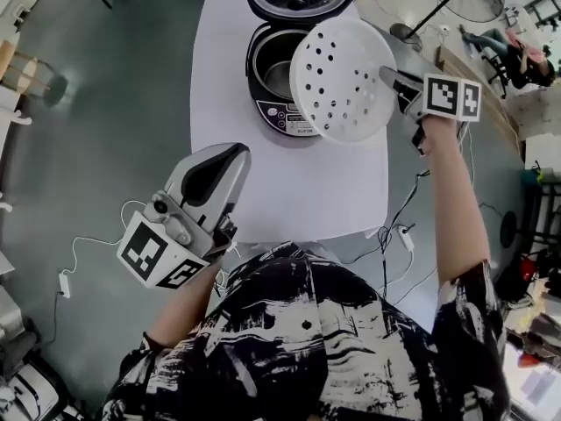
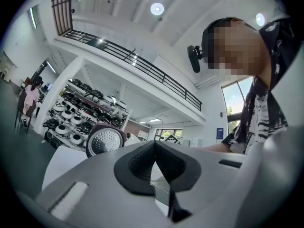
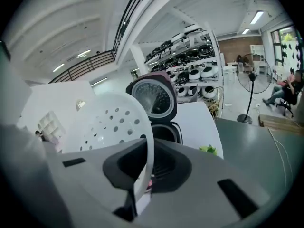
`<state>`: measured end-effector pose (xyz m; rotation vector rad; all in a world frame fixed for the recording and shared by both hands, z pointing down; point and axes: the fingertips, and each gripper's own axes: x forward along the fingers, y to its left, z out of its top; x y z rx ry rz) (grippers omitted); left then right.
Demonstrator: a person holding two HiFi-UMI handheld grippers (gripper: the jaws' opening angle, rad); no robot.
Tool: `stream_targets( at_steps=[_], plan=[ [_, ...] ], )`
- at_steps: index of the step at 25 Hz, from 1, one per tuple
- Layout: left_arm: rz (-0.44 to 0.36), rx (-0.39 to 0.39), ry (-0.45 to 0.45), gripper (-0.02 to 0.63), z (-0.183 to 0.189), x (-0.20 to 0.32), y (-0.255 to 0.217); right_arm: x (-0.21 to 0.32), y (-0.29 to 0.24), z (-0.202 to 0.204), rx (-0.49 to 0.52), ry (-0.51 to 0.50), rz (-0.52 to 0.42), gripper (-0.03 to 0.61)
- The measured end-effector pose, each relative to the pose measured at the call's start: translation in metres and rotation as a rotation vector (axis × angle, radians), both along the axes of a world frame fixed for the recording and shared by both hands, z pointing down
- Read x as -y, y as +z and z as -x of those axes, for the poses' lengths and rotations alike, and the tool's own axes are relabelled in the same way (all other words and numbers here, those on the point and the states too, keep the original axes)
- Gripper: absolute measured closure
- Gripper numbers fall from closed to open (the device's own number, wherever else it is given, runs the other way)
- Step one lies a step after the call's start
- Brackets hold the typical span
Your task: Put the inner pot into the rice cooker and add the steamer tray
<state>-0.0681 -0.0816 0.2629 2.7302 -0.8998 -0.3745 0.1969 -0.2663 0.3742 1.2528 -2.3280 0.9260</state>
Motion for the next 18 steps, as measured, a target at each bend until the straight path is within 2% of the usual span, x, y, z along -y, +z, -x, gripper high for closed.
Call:
stream_targets(
  at_steps=[4,6,12,18],
  plan=[
    [0.009,0.001,-0.027,0.609,0.012,0.003,0.003,0.067,0.026,0.018,0.022,0.092,0.054,0.575],
    [0.017,0.003,-0.046,0.609,0.022,0.004,0.007,0.085,0.056,0.027,-0.010,0.128,0.110,0.575],
    [0.048,0.010,-0.106,0.609,0.052,0.006,0.019,0.104,0.124,0.030,-0.172,0.208,0.235,0.572],
    [0.073,0.010,-0.159,0.609,0.078,0.011,0.028,0.114,0.150,0.038,-0.266,0.199,0.275,0.572]
  ],
)
